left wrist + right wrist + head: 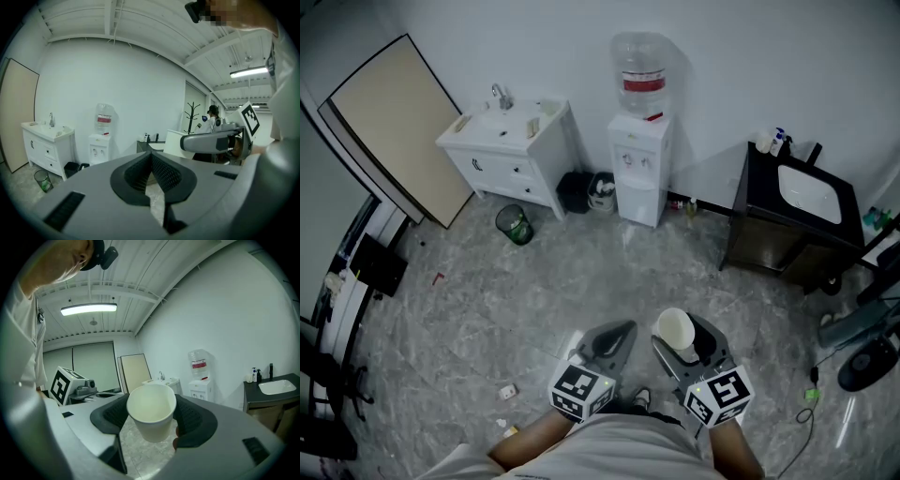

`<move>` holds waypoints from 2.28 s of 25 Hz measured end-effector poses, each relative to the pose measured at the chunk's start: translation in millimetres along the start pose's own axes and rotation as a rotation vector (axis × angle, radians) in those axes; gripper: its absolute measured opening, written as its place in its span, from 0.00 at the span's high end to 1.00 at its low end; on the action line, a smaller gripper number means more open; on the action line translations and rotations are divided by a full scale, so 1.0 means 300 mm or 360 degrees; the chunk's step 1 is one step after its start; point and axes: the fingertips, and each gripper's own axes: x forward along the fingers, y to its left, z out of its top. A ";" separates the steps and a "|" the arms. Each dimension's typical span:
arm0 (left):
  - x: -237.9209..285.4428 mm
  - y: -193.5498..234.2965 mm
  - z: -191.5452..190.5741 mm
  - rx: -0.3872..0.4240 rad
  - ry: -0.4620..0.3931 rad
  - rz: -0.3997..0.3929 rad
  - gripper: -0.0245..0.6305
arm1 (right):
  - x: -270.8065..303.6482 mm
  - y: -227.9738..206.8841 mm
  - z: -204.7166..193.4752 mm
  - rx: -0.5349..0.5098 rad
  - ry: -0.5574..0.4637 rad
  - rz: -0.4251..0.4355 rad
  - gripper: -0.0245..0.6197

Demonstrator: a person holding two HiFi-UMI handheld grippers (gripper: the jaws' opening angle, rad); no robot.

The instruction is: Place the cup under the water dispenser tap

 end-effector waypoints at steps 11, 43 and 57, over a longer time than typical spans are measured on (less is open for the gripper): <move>0.163 0.216 0.034 -0.0010 -0.0013 0.0017 0.95 | 0.253 -0.135 0.022 -0.0027 0.0034 0.0015 0.48; 1.302 1.356 0.294 0.0063 -0.0112 -0.0124 0.95 | 1.580 -1.145 0.146 0.0028 0.0110 -0.0221 0.48; 1.833 1.742 0.221 -0.0067 -0.0118 -0.0007 0.95 | 2.108 -1.697 -0.152 -0.0032 0.0291 -0.0171 0.48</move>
